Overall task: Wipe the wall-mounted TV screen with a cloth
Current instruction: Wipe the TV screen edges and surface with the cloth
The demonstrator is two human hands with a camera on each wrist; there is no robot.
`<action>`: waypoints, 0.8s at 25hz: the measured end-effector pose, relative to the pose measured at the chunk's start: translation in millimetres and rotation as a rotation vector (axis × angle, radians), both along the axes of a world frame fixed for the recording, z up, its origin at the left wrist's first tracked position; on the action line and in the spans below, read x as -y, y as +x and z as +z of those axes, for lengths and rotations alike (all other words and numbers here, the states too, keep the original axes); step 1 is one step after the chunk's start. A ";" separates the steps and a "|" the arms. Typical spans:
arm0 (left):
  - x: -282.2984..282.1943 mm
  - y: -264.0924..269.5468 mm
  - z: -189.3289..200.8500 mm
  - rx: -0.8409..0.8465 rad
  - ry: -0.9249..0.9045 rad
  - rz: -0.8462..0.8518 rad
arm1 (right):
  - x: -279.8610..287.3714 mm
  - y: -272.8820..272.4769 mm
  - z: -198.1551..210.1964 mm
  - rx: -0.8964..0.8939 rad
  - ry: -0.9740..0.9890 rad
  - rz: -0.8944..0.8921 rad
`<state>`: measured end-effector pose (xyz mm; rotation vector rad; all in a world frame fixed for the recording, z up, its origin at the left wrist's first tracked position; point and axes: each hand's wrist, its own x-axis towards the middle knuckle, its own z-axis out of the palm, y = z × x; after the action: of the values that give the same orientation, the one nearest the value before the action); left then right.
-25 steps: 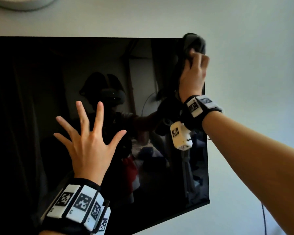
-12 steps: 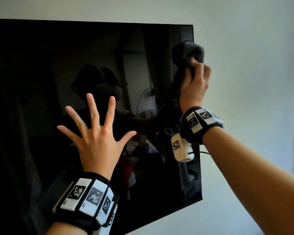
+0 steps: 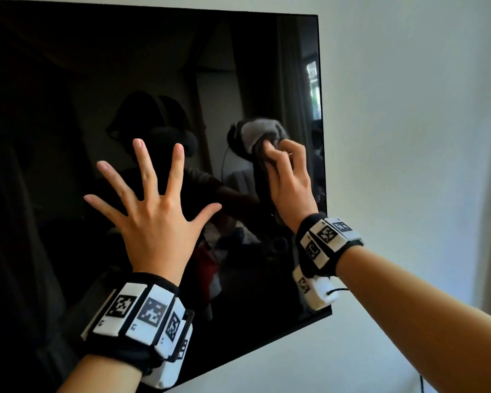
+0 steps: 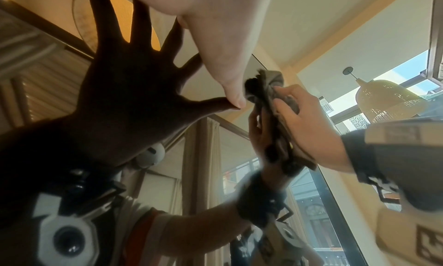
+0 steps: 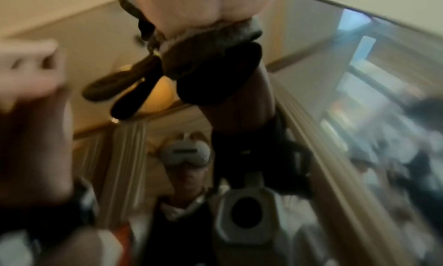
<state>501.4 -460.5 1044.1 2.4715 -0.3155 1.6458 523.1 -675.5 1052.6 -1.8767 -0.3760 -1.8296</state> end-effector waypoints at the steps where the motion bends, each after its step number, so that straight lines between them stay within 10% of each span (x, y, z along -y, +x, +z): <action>1: 0.4 0.0 -0.1 -0.001 0.000 0.000 | 6.7 -1.6 -0.3 -0.007 -0.021 0.012; 4: 1.1 -1.0 0.2 -0.002 0.000 -0.003 | 22.1 1.0 14.4 0.126 0.352 0.025; 8: 0.9 -0.1 -0.2 -0.011 0.001 0.004 | -9.5 -3.1 -22.9 -0.031 0.006 0.030; 12: 0.4 0.8 -0.2 -0.002 0.001 -0.002 | 8.2 0.4 -3.2 0.107 0.442 0.037; 16: 0.7 0.6 -1.2 -0.002 0.005 0.000 | -16.8 -1.7 -26.5 0.012 0.127 0.012; 20: -0.6 0.4 -1.4 -0.007 0.005 -0.005 | 13.5 2.1 3.4 0.132 0.478 -0.002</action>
<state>501.7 -459.9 1042.7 2.4775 -0.3257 1.6362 525.2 -688.9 1056.0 -1.4357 0.0254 -1.8485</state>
